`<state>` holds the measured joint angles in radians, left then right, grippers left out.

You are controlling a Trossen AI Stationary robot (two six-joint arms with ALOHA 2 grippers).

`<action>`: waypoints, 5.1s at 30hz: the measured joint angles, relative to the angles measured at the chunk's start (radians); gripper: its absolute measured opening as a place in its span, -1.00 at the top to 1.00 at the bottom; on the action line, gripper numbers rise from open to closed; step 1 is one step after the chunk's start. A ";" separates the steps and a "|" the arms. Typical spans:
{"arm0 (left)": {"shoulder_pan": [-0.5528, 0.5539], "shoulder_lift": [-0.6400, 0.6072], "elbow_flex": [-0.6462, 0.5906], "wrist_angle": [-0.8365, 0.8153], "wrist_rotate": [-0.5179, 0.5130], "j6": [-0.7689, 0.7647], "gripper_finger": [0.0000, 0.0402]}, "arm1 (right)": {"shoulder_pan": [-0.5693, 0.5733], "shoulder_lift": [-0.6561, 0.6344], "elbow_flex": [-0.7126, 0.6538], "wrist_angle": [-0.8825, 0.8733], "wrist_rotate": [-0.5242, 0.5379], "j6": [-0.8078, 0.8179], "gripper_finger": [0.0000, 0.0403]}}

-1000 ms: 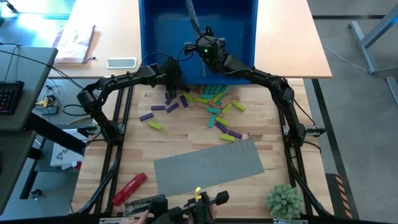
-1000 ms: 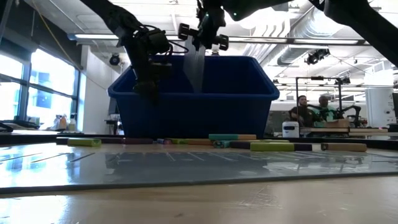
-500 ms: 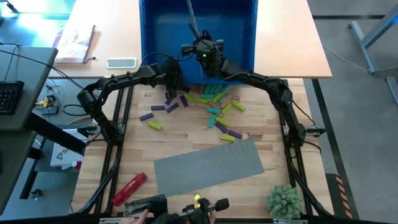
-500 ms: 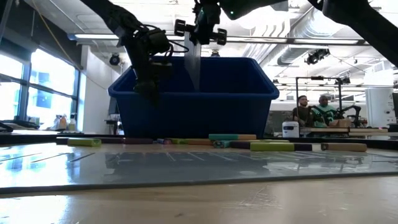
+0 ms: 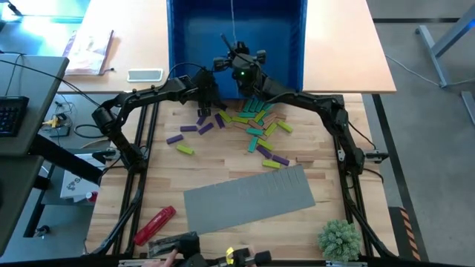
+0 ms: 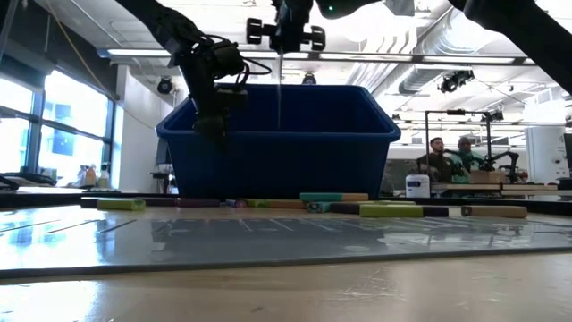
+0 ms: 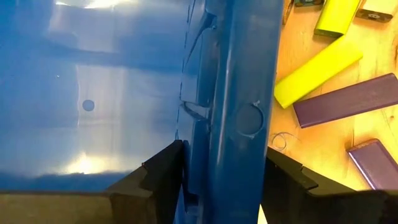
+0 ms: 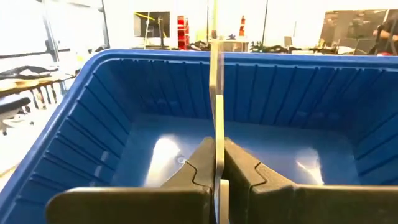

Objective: Sort blocks

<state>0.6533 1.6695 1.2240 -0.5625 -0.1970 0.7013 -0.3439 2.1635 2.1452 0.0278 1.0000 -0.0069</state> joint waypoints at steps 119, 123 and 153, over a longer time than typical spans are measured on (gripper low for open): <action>-0.003 0.000 0.000 -0.003 0.001 -0.016 0.21 | -0.045 0.023 0.000 -0.095 -0.070 0.126 1.00; -0.012 0.000 0.000 -0.003 -0.010 -0.016 0.21 | -0.078 0.023 0.000 -0.128 -0.144 0.169 1.00; -0.019 0.002 -0.002 -0.016 -0.013 -0.001 0.21 | -0.193 0.197 0.003 -0.131 -0.368 0.186 1.00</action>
<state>0.6346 1.6714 1.2217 -0.5789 -0.2096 0.7006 -0.5373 2.3610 2.1487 -0.1031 0.6322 0.1790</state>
